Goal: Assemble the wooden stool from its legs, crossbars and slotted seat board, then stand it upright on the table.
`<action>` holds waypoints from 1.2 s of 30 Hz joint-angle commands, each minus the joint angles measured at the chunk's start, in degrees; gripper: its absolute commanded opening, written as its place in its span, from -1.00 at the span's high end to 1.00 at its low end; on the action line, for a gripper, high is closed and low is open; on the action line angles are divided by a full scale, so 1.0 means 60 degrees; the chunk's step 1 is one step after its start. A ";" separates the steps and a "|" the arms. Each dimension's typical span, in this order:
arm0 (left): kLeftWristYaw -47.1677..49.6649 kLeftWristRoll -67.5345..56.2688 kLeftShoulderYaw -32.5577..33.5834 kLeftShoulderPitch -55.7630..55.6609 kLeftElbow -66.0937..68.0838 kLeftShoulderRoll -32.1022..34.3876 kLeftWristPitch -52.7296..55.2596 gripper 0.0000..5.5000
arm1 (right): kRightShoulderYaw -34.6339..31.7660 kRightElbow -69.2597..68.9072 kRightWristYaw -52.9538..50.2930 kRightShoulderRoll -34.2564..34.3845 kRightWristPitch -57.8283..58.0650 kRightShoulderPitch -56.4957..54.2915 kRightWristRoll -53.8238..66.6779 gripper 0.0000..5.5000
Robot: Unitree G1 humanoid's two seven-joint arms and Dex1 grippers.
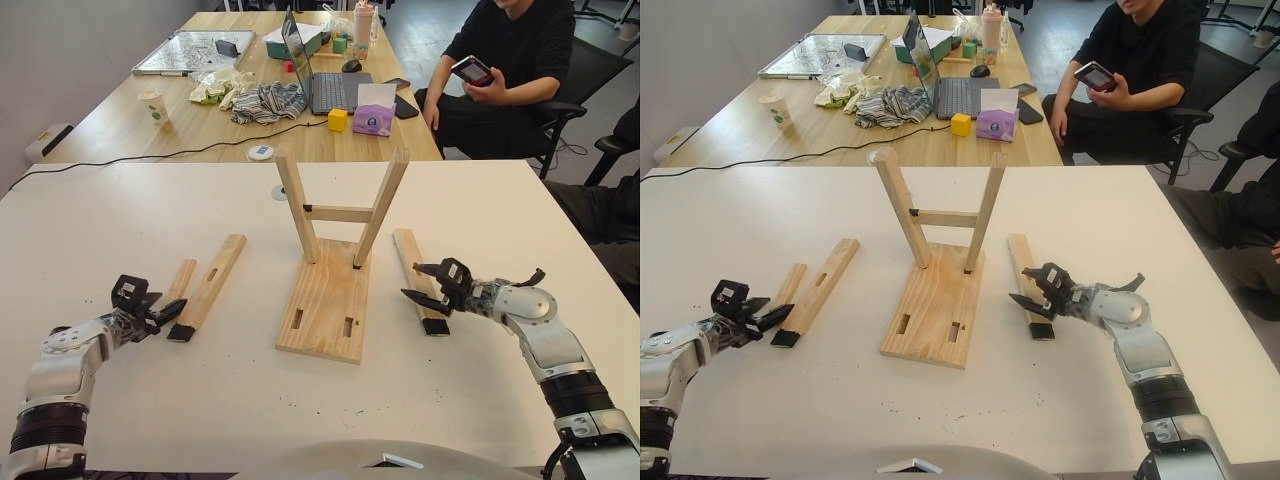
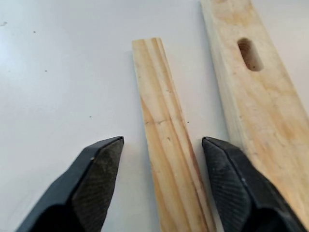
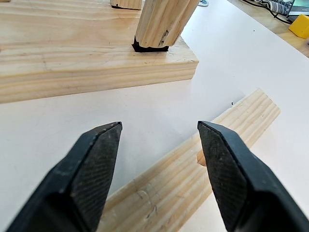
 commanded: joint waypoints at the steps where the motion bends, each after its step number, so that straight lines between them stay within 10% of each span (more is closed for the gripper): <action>1: 0.0286 -0.0053 0.0007 0.0019 -0.0031 -0.0220 0.1014 0.11 | -0.0011 0.0039 -0.0018 -0.0137 -0.0031 -0.0084 -0.0081 -0.07; 10: 0.0266 -0.0011 0.0020 -0.0004 0.0012 -0.0243 0.1298 0.54 | -0.0604 0.0563 -0.0877 0.0091 -0.0016 -0.0702 0.0006 -0.07; 17: 0.2192 0.0157 0.1369 -0.3523 -0.1970 -0.0401 -0.3005 0.54 | -0.4782 -0.0332 -0.4840 0.1564 0.1311 -0.4884 0.4732 -0.07; 24: 0.2092 0.0086 -0.0819 -0.4492 -0.5512 -0.1849 -0.3556 0.54 | -0.3839 -0.4086 -0.7511 0.2821 0.6240 -0.6091 1.0931 -0.07; 36: 0.2165 0.0211 -0.2104 -0.3656 -0.6777 -0.3052 -0.3299 0.54 | -0.2487 -0.4532 -1.0141 0.4372 0.7047 -0.5559 1.2876 -0.07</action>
